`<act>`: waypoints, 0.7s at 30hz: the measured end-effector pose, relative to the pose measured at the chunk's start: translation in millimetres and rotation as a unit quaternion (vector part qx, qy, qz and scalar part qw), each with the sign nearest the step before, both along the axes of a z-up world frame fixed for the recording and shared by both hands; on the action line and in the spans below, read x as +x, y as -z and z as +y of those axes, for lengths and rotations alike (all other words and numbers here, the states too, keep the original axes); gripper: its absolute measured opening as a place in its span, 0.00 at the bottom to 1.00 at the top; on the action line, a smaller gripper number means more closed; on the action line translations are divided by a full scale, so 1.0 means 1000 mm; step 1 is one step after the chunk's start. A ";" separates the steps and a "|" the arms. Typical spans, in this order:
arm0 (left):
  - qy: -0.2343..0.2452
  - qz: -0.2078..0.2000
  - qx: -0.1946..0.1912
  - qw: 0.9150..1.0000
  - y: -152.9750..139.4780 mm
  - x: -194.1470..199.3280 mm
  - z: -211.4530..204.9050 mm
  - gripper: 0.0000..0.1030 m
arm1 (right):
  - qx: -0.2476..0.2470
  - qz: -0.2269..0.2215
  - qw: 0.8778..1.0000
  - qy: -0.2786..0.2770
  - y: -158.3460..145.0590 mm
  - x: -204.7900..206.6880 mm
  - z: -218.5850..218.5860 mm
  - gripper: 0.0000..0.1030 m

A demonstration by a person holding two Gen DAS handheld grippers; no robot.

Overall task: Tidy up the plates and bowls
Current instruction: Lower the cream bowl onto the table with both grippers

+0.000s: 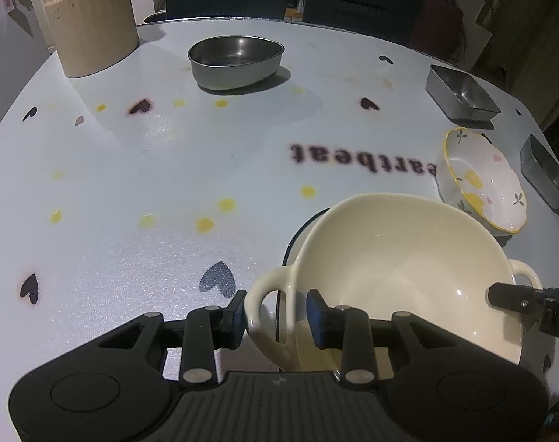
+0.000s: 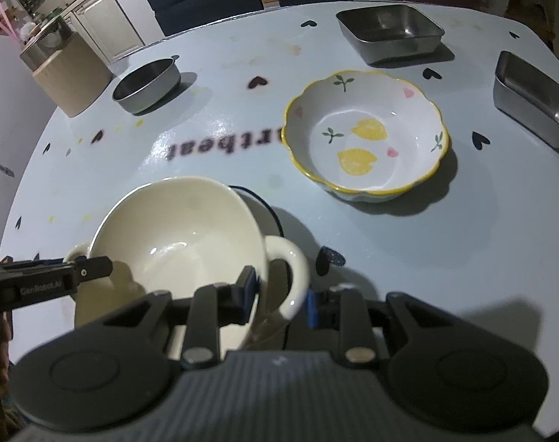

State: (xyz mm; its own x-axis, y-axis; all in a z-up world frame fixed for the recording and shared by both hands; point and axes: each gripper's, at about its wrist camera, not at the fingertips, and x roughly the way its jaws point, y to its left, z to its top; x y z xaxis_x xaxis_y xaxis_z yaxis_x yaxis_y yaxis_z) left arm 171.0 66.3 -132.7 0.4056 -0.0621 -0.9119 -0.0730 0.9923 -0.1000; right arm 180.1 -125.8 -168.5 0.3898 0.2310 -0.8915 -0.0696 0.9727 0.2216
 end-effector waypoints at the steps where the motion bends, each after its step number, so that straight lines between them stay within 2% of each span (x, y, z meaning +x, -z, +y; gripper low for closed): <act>1: 0.000 0.001 -0.001 1.000 0.000 0.000 0.000 0.35 | -0.001 -0.001 1.000 -0.001 0.000 0.000 0.001 0.31; 21: 0.006 0.004 0.001 1.000 0.004 0.001 0.001 0.36 | -0.029 0.000 0.999 -0.023 -0.001 0.003 0.010 0.33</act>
